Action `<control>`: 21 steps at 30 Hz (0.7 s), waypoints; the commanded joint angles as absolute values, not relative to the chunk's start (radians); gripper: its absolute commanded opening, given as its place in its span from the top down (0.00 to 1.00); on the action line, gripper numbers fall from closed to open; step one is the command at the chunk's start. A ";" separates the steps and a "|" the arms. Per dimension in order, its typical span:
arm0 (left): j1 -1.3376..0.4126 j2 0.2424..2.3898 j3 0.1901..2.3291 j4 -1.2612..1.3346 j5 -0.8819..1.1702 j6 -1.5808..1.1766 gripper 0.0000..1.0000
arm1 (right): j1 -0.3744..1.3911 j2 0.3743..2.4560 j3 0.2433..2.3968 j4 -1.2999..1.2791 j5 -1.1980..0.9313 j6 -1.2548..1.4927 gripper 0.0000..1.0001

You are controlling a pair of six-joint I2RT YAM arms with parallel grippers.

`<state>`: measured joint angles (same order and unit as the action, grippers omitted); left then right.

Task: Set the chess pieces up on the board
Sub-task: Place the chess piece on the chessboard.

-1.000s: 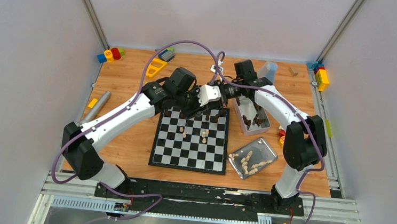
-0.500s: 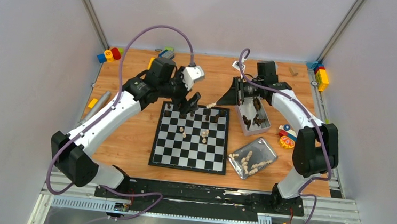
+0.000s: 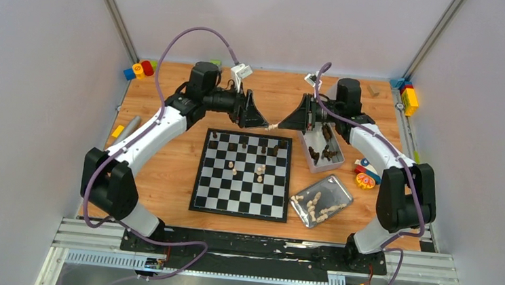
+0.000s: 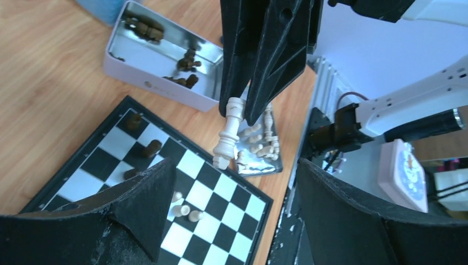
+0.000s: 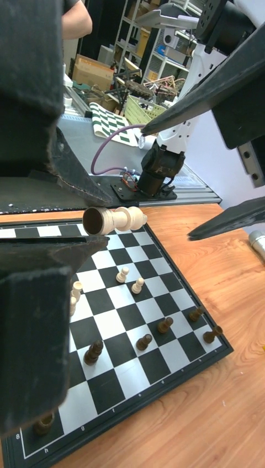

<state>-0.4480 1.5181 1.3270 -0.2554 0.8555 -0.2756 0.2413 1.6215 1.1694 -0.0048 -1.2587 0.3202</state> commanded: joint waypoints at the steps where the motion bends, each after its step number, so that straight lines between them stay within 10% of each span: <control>1: -0.442 1.546 1.297 -0.058 0.965 -0.439 0.14 | 0.238 1.596 1.169 0.155 -1.280 0.405 1.00; 21: -0.442 1.604 1.148 0.397 1.014 -0.803 0.38 | 0.239 1.655 1.143 0.427 -1.292 0.617 1.00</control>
